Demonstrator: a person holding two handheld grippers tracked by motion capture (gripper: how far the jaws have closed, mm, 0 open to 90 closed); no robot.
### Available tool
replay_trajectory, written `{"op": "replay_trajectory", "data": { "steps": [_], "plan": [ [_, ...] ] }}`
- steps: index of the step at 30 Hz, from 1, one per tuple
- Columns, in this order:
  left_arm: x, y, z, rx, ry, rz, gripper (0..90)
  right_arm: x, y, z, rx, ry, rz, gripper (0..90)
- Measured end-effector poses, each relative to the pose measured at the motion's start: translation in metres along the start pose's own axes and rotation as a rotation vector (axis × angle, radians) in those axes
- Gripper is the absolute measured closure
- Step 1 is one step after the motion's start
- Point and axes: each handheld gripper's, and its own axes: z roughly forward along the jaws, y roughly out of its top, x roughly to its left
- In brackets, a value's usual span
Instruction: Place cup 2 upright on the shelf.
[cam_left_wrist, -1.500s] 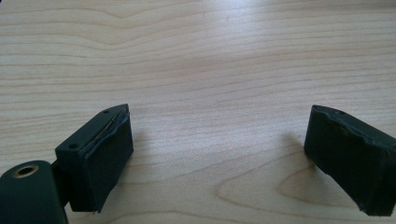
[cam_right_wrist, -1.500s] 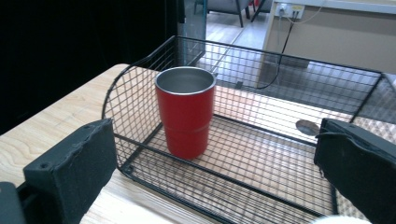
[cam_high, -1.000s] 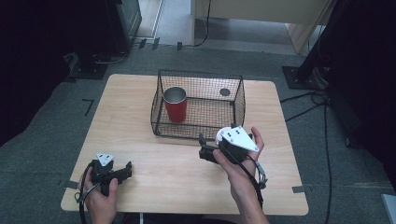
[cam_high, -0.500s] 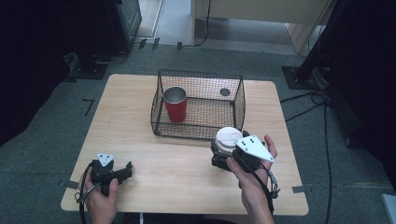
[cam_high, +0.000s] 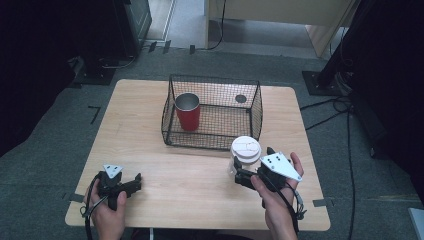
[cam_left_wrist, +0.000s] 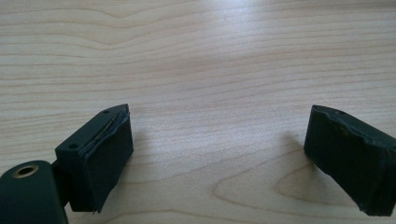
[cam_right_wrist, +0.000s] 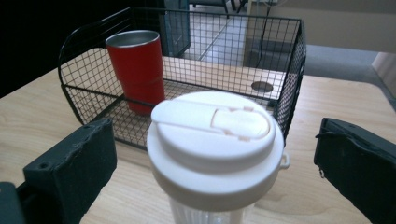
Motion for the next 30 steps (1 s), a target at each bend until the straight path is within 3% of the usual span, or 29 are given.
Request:
{"op": "replay_trajectory", "data": {
  "steps": [7, 24, 30],
  "plan": [
    [0.000, 0.000, 0.000, 0.000, 0.000, 0.000, 8.7, 0.000, -0.009, 0.003, 0.007, 0.017, -0.001, 0.0],
    [0.000, 0.000, 0.000, 0.000, 0.000, 0.000, 8.7, 0.002, -0.032, 0.024, 0.066, 0.004, 0.000, 0.0],
    [0.000, 0.000, 0.000, 0.000, 0.000, 0.000, 8.7, 0.002, -0.034, 0.033, 0.047, -0.006, 0.080, 0.0]
  ]
}}
